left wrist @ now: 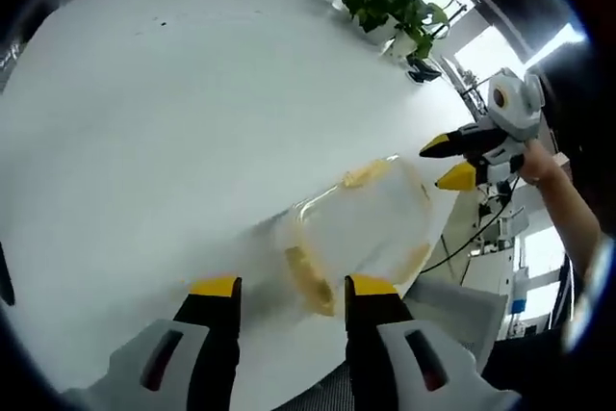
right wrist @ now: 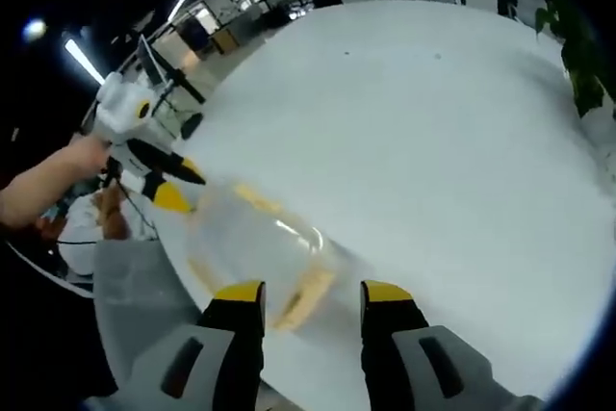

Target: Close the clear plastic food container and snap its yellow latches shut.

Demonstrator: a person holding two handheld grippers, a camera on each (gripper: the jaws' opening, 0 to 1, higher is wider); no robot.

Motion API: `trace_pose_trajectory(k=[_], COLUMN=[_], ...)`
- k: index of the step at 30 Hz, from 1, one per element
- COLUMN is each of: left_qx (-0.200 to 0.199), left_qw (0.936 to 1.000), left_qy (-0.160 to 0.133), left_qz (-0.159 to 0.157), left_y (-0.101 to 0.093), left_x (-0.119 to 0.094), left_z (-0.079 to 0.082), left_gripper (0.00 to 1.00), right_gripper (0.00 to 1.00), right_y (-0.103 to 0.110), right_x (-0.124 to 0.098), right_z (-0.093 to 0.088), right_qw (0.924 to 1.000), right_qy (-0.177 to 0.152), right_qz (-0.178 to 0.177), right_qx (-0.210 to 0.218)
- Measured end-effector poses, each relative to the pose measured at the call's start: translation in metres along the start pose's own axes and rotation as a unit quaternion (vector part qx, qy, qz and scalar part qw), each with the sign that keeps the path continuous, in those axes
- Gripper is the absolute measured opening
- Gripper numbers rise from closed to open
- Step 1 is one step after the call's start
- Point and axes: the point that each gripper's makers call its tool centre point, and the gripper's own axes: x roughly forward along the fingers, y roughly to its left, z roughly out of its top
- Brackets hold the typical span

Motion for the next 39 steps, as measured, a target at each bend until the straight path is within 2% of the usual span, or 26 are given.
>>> trace_pose_trajectory(k=[2, 9, 18, 26, 32, 36, 39], left_qx=[-0.02, -0.032, -0.071, -0.076, -0.078, -0.082, -0.089], left_qw=[0.9997, 0.9995, 0.9974, 0.997, 0.9968, 0.9965, 0.9957], left_qy=[0.0, -0.005, -0.007, -0.013, -0.013, -0.013, -0.015], left_qz=[-0.013, -0.008, -0.005, -0.008, -0.008, -0.011, -0.019], left_y=[-0.003, -0.003, -0.002, -0.004, -0.004, -0.005, -0.009], left_x=[0.001, 0.004, 0.008, 0.011, 0.011, 0.012, 0.012], left_z=[-0.002, -0.004, -0.01, -0.01, -0.01, -0.01, -0.01], left_gripper=[0.42, 0.42, 0.41, 0.43, 0.44, 0.42, 0.38], right_gripper=[0.37, 0.36, 0.34, 0.32, 0.31, 0.3, 0.22], right_y=[-0.001, -0.001, 0.001, 0.008, 0.004, 0.005, 0.012], right_x=[0.001, 0.002, 0.007, 0.013, 0.019, 0.018, 0.019], right_z=[-0.002, -0.005, -0.01, -0.013, -0.021, -0.019, -0.017], right_qw=[1.0, 0.9994, 0.998, 0.9974, 0.998, 0.9971, 0.9962], right_qy=[0.0, -0.007, -0.007, -0.007, 0.004, -0.004, -0.001], right_qz=[-0.001, 0.0, 0.006, 0.016, 0.009, 0.015, 0.031], right_qx=[0.006, 0.034, 0.062, 0.07, 0.063, 0.075, 0.081])
